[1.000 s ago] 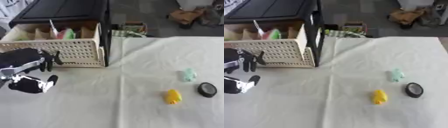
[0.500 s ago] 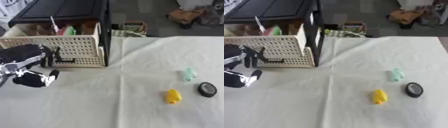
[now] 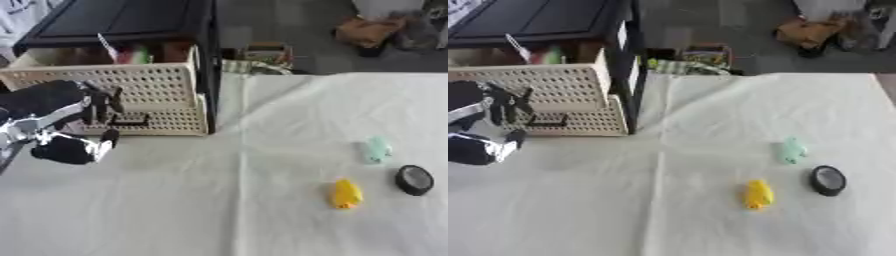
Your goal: Pick up objects from table and place into drawer.
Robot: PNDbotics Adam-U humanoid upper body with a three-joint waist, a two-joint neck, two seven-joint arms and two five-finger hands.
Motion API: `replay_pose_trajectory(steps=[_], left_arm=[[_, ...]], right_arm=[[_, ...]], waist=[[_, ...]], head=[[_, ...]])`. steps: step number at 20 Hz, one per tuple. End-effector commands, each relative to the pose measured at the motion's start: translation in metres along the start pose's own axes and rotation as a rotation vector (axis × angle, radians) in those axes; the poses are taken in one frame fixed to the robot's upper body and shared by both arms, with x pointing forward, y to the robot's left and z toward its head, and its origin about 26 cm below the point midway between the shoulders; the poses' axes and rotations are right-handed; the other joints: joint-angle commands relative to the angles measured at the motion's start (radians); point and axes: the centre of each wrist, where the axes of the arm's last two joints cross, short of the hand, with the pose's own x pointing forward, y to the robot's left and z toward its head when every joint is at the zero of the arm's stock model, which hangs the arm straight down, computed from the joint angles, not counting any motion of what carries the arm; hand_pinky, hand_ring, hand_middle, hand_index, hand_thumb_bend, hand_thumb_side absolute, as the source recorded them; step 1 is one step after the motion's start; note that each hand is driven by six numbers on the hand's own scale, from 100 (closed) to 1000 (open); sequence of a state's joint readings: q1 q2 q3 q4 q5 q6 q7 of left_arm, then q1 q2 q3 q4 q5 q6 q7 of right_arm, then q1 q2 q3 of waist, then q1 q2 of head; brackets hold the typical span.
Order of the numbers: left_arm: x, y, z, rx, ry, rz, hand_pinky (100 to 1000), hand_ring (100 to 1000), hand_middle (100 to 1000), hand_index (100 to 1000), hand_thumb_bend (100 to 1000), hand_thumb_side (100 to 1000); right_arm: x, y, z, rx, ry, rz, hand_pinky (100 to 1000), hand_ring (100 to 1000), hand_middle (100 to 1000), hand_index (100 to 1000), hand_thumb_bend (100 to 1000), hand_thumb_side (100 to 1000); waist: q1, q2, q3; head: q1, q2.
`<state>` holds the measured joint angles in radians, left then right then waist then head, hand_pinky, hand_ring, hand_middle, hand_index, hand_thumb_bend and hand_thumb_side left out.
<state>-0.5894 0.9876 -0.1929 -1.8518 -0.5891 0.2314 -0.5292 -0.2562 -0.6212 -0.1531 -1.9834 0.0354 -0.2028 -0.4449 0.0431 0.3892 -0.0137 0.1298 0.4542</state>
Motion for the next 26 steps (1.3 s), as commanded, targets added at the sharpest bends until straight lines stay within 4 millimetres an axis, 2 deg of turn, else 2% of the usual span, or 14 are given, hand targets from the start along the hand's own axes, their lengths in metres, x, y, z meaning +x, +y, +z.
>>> replay_pose_trajectory(steps=[1, 7, 15, 22, 26], left_arm=[[-0.004, 0.010, 0.000, 0.035, 0.015, -0.016, 308, 581, 619, 877, 105, 408], [-0.006, 0.012, -0.005, 0.066, 0.027, -0.002, 312, 591, 661, 901, 105, 408], [-0.007, 0.011, -0.011, 0.080, 0.028, 0.005, 363, 650, 752, 1000, 105, 408], [-0.003, 0.009, -0.010, 0.047, -0.002, 0.019, 377, 696, 847, 1000, 105, 408], [-0.001, 0.010, -0.009, 0.024, -0.022, 0.022, 375, 686, 819, 1000, 105, 408]], right_arm=[[0.006, -0.004, -0.008, 0.002, -0.036, 0.003, 691, 686, 428, 772, 250, 996], [0.006, -0.004, -0.008, 0.002, -0.036, 0.004, 692, 686, 427, 771, 249, 997], [0.006, -0.005, -0.007, 0.002, -0.032, 0.005, 693, 686, 426, 770, 292, 1000], [0.006, -0.005, -0.007, 0.001, -0.027, 0.004, 692, 686, 427, 769, 291, 1000], [0.005, -0.005, -0.006, 0.001, -0.022, 0.003, 692, 686, 428, 769, 289, 1000]], waist=[[-0.001, -0.015, -0.002], [0.000, -0.012, -0.008], [0.000, -0.011, -0.012], [-0.003, -0.018, -0.006], [-0.007, -0.025, -0.001]], head=[[0.002, -0.014], [0.006, -0.018], [0.008, -0.022], [0.009, -0.016], [0.011, -0.010]])
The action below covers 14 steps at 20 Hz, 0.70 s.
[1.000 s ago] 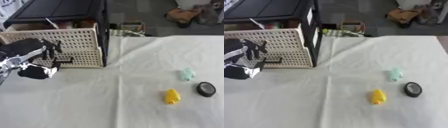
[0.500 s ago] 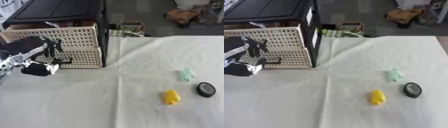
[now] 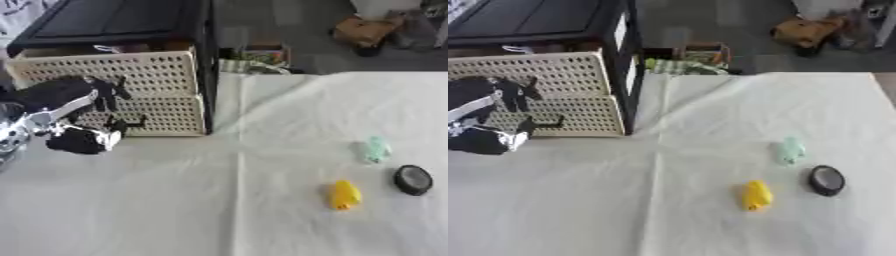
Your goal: Pick up objects from table and place into drawer.
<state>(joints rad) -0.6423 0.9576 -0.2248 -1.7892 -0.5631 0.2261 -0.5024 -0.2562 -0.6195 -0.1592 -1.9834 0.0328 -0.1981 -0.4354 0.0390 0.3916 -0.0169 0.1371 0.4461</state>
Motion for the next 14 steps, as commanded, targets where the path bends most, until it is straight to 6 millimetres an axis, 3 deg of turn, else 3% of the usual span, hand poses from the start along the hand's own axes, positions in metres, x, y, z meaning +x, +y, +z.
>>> replay_pose_trajectory(steps=[1, 3, 4, 14], left_arm=[[0.002, 0.011, 0.005, 0.005, -0.012, -0.019, 375, 684, 807, 1000, 105, 408], [0.004, 0.010, 0.008, -0.014, -0.024, -0.020, 374, 667, 758, 983, 105, 408], [0.005, 0.010, 0.010, -0.024, -0.032, -0.025, 360, 636, 723, 926, 105, 408], [0.022, 0.001, 0.037, -0.107, -0.143, -0.049, 278, 535, 604, 809, 105, 408]], right_arm=[[0.005, -0.004, -0.005, -0.002, -0.026, 0.001, 693, 686, 429, 770, 288, 1000], [0.005, -0.004, -0.005, -0.002, -0.024, 0.000, 693, 687, 431, 770, 286, 1000], [0.005, -0.004, -0.005, -0.003, -0.023, 0.000, 693, 687, 432, 770, 285, 1000], [0.004, -0.004, -0.003, -0.007, -0.011, -0.009, 694, 690, 438, 770, 276, 1000]], waist=[[-0.005, -0.030, 0.004], [-0.009, -0.037, 0.009], [-0.011, -0.040, 0.012], [-0.026, -0.076, 0.015]], head=[[0.004, -0.001], [0.004, 0.004], [0.003, 0.006], [-0.019, 0.026]])
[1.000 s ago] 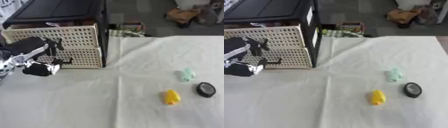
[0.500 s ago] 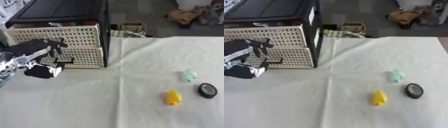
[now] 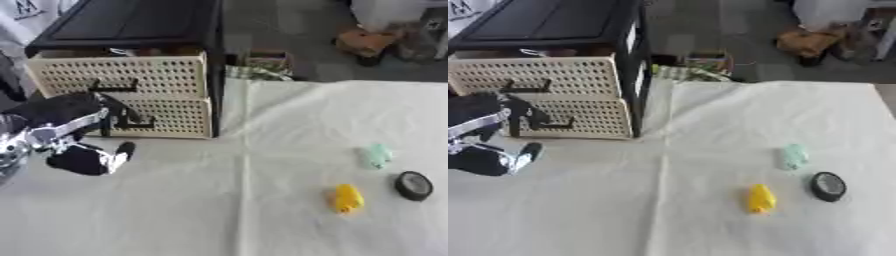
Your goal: Pick up objects from table and place into drawer.
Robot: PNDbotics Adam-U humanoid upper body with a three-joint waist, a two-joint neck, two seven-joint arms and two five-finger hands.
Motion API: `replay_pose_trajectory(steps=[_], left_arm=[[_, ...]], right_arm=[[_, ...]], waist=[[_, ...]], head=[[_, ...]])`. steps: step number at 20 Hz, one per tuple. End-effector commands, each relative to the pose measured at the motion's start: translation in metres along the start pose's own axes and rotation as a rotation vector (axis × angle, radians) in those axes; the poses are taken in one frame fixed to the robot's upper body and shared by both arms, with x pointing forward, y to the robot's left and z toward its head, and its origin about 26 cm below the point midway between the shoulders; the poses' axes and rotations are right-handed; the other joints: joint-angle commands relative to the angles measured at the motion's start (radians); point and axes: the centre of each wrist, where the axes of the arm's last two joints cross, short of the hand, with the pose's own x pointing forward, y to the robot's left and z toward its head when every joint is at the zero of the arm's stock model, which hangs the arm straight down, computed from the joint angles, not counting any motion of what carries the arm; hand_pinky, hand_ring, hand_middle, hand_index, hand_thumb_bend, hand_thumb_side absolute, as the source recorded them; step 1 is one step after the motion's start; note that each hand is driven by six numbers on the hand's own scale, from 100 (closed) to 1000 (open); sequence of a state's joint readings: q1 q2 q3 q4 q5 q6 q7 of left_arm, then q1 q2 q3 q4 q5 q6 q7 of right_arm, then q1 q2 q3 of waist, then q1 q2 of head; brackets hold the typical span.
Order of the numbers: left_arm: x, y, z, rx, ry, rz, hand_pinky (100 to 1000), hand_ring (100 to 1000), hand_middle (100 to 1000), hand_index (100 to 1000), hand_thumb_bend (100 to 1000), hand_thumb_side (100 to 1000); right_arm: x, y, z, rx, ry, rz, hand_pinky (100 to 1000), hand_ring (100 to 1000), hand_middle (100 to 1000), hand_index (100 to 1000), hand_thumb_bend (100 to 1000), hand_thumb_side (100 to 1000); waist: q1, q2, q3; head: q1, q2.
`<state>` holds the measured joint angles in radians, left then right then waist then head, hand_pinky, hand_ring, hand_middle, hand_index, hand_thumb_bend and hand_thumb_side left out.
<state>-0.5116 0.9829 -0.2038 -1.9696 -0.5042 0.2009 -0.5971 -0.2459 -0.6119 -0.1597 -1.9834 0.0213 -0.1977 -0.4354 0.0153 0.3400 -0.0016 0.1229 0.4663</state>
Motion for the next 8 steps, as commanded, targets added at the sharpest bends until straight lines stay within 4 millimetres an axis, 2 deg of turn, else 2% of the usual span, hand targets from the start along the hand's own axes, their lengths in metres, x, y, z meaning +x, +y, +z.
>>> replay_pose_trajectory(steps=[1, 8], left_arm=[[-0.001, 0.010, 0.011, 0.002, -0.016, -0.054, 270, 527, 594, 803, 105, 408], [-0.005, -0.007, 0.011, 0.031, -0.175, 0.007, 190, 431, 548, 773, 105, 408]], right_arm=[[0.006, -0.005, -0.006, -0.004, -0.028, 0.001, 694, 690, 438, 770, 275, 1000], [0.005, -0.005, -0.006, -0.014, -0.026, 0.000, 694, 691, 443, 771, 269, 1000]], waist=[[-0.004, -0.027, 0.000], [-0.010, -0.038, 0.004]], head=[[-0.006, 0.006], [-0.017, 0.013]])
